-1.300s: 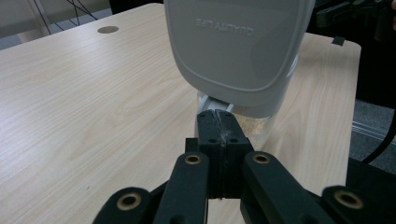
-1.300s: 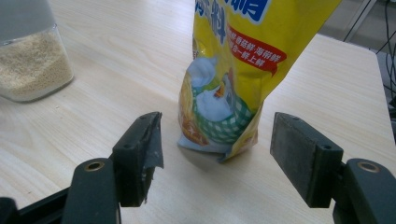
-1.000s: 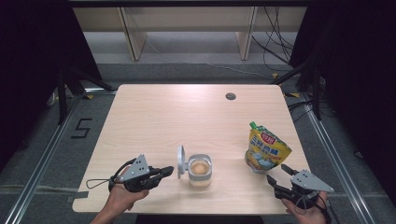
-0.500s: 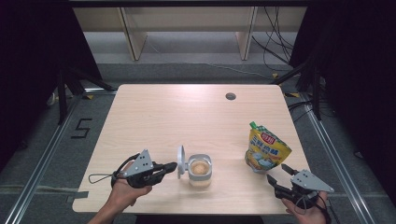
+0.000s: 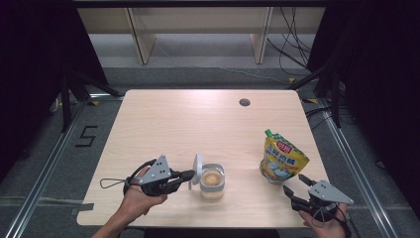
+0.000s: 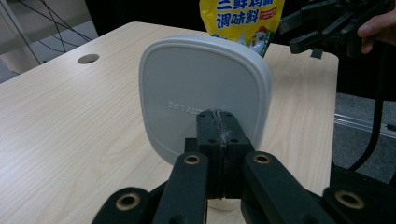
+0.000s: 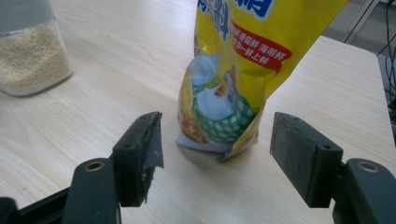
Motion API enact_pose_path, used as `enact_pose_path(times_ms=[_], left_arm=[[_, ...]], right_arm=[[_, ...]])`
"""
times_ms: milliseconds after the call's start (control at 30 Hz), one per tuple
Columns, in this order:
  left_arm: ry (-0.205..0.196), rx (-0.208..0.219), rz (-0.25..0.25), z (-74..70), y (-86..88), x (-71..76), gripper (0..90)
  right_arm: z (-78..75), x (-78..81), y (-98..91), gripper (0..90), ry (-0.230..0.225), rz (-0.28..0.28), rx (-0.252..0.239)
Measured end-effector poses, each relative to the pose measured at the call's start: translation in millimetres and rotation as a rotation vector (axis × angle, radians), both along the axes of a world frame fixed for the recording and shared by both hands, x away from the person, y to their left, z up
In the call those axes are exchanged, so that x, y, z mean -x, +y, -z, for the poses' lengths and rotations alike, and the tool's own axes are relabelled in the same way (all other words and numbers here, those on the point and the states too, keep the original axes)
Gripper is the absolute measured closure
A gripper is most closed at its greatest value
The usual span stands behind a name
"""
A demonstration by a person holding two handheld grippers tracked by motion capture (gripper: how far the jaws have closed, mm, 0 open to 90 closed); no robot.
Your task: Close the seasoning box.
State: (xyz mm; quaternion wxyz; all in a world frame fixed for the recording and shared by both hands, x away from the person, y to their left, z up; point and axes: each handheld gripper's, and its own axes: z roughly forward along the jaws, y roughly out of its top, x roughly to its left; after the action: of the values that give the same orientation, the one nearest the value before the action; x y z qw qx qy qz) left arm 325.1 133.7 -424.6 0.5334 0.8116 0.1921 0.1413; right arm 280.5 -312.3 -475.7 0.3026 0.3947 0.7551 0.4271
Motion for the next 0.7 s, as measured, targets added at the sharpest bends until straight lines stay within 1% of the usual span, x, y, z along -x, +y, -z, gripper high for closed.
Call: enact_pose_path(times_ms=[33, 67, 100, 133, 167, 200, 233, 267, 300, 333, 367, 400, 433, 467, 500, 533, 567, 600, 633, 667, 700], left_arm=[[0.008, 0.004, 0.001, 0.0, -2.0, -0.2, 88.3], [0.000, -0.004, 0.007, -0.4, -3.5, -1.2, 88.2], [0.005, 0.001, 0.009, 0.0, -5.7, -1.7, 88.2], [-0.007, -0.015, 0.021, -0.7, -6.8, -2.9, 88.2], [-0.002, -0.007, 0.025, 0.0, -9.2, -3.1, 88.2], [0.002, -0.011, 0.026, 0.0, -11.1, -2.9, 88.1], [0.012, -0.006, 0.022, 0.3, -13.2, -2.3, 87.8], [0.007, -0.009, 0.029, 0.2, -14.6, -2.7, 87.6], [0.017, -0.009, 0.026, 0.3, -15.7, -2.2, 87.4], [0.005, -0.024, 0.037, -0.5, -15.5, -3.2, 87.2], [0.013, -0.019, 0.031, -0.5, -15.5, -2.9, 86.8], [0.017, -0.016, 0.029, -1.0, -14.5, -3.2, 86.0], [0.031, 0.003, 0.025, -0.7, -13.6, -3.5, 84.3], [0.026, -0.003, 0.026, -2.1, -11.0, -4.5, 81.4], [0.045, 0.024, 0.020, -1.7, -9.4, -4.5, 78.7], [0.047, 0.028, 0.024, -2.4, -6.7, -5.4, 76.3], [0.071, 0.050, 0.026, -1.7, -4.7, -5.4, 73.1], [0.079, 0.061, 0.028, -1.4, -2.4, -5.6, 68.7], [0.107, 0.090, 0.013, 0.3, -1.2, -4.2, 65.0], [0.099, 0.079, 0.010, 1.0, 1.7, -4.6, 59.9], [0.093, 0.079, 0.006, 2.1, 3.3, -4.7, 55.5]], right_arm=[[0.2, -0.1, 0.4, 34.8, 0.007, -0.005, -0.005], [0.6, -1.0, -0.3, 34.8, -0.002, -0.013, 0.005], [0.8, -1.6, -0.8, 34.8, -0.023, -0.006, 0.016], [0.9, -1.8, -0.2, 34.8, -0.024, -0.008, 0.011], [1.0, -2.0, -0.1, 34.8, -0.021, -0.010, 0.009], [1.0, -2.4, -0.5, 34.8, -0.026, -0.014, 0.017], [1.0, -2.3, -0.3, 34.8, -0.024, -0.014, 0.017], [0.8, -2.9, -0.9, 34.8, -0.036, -0.018, 0.027], [1.0, -2.3, -0.3, 34.8, -0.025, -0.014, 0.016], [1.0, -2.0, 0.0, 34.8, -0.024, -0.011, 0.011], [0.9, -1.2, 0.3, 34.8, -0.015, -0.005, 0.005], [0.9, -0.4, 0.9, 34.8, 0.002, -0.003, -0.005], [1.1, -1.0, 0.4, 34.8, -0.016, -0.001, 0.004], [1.3, -0.3, 1.1, 34.8, -0.010, 0.006, -0.003], [1.3, -0.7, 0.7, 34.8, -0.012, 0.002, 0.000], [1.3, -1.4, 0.2, 34.8, -0.015, -0.003, 0.005], [1.3, -0.3, 1.0, 34.8, 0.007, 0.002, -0.005], [1.2, -0.8, 0.5, 34.8, -0.009, 0.001, 0.006], [1.4, -2.0, -0.2, 34.8, -0.020, -0.008, 0.014], [1.2, -1.5, 0.2, 34.8, -0.015, -0.008, 0.009], [1.3, 0.1, 1.7, 34.8, -0.003, 0.004, -0.002]])
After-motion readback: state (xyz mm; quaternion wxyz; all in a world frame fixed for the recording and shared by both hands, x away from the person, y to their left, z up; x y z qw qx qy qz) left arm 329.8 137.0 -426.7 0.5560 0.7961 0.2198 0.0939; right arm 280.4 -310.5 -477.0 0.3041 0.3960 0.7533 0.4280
